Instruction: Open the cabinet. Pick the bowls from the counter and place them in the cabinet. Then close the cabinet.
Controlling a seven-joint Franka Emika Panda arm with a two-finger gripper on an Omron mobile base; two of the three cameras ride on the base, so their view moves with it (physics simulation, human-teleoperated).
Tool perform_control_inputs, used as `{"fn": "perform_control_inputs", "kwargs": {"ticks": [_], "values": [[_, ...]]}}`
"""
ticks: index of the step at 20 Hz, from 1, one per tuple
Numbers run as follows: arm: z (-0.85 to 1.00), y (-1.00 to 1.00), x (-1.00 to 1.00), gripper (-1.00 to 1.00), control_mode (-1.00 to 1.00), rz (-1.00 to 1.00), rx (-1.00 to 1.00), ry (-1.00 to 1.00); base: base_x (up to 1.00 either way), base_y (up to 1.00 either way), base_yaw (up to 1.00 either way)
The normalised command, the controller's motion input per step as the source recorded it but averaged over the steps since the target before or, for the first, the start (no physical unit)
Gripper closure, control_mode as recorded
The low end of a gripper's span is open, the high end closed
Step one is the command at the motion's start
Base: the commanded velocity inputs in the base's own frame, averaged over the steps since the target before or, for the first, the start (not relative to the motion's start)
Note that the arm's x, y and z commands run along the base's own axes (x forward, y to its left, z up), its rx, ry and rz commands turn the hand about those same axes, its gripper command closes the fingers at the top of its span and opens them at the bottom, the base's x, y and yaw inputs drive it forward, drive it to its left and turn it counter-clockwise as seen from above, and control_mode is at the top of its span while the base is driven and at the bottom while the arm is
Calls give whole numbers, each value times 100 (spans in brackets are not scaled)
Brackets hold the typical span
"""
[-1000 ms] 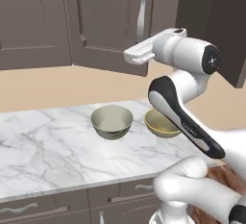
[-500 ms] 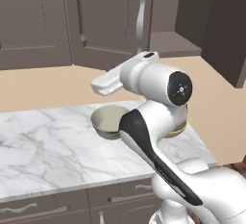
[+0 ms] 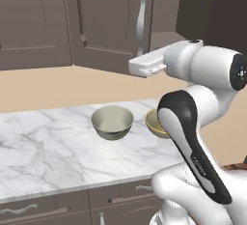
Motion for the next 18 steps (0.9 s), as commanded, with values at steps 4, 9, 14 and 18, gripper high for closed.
{"fn": "perform_control_inputs", "kwargs": {"ticks": [4,9,14,18], "values": [[-1,-19,9,-100,-100,0,5,11,0,0,0],[5,-19,-2,-100,-100,0,-3,-25,0,0,0],[4,-40,14,-100,-100,0,0,-9,0,0,0],[0,-42,54,-100,-100,0,0,0,0,0,0]]}}
